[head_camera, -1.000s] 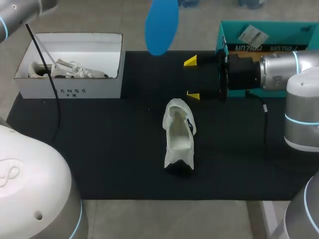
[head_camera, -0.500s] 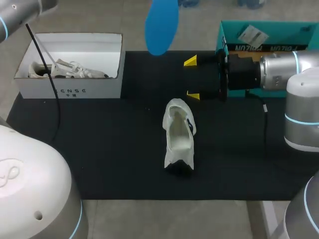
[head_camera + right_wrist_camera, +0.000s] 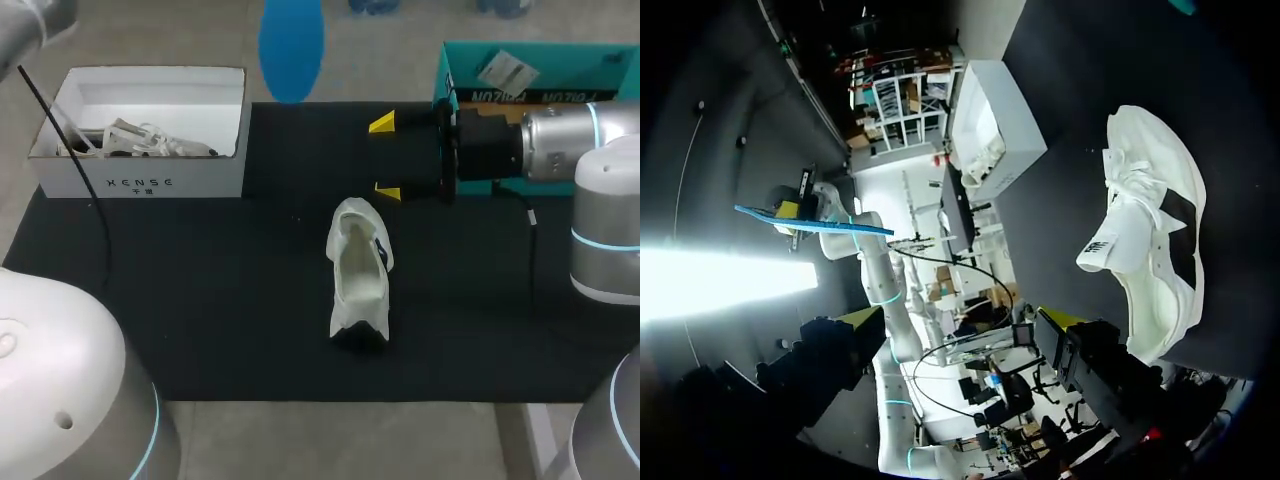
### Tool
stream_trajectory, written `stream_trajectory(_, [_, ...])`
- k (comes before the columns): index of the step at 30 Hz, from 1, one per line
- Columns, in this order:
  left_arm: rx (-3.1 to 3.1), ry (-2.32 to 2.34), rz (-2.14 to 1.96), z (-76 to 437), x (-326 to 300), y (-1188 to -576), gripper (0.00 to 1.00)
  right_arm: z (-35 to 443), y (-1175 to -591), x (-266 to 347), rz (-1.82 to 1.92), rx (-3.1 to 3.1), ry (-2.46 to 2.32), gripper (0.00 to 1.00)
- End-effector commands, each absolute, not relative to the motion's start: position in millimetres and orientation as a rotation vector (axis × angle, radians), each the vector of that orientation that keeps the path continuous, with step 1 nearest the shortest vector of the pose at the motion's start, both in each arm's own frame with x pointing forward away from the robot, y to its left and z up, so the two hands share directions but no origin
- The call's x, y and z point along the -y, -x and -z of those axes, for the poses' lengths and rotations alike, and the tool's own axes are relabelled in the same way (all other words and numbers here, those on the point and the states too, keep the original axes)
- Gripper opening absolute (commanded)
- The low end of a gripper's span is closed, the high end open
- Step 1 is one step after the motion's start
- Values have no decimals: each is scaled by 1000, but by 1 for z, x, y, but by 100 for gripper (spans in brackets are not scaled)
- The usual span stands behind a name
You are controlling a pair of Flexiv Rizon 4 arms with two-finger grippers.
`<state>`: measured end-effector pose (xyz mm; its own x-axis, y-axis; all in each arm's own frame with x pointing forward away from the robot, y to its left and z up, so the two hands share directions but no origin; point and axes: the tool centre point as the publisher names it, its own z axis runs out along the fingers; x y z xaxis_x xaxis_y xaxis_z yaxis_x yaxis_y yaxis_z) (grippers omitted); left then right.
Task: Take the shoe out of the shoebox, open the shoe tongue, remove and reinsert the insole, then place the shoe into the shoebox
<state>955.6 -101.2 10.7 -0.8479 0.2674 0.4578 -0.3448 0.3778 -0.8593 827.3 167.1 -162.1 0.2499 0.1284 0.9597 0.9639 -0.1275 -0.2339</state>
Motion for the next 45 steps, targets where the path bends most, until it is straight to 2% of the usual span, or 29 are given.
stream_trajectory(1, [2123,44,-1947,27,75,-911,0,162,-828,-169,1029,1071,1505,100])
stream_trajectory(15, [2180,106,-2063,92,80,-861,0,162,-828,-169,1029,1071,1505,100])
stream_trajectory(44, [2198,106,-2033,92,81,-860,0,162,-828,-169,1029,1071,1505,100])
stream_trajectory(45, [2202,210,-2052,86,86,-848,0,162,-828,-169,1029,1071,1505,100])
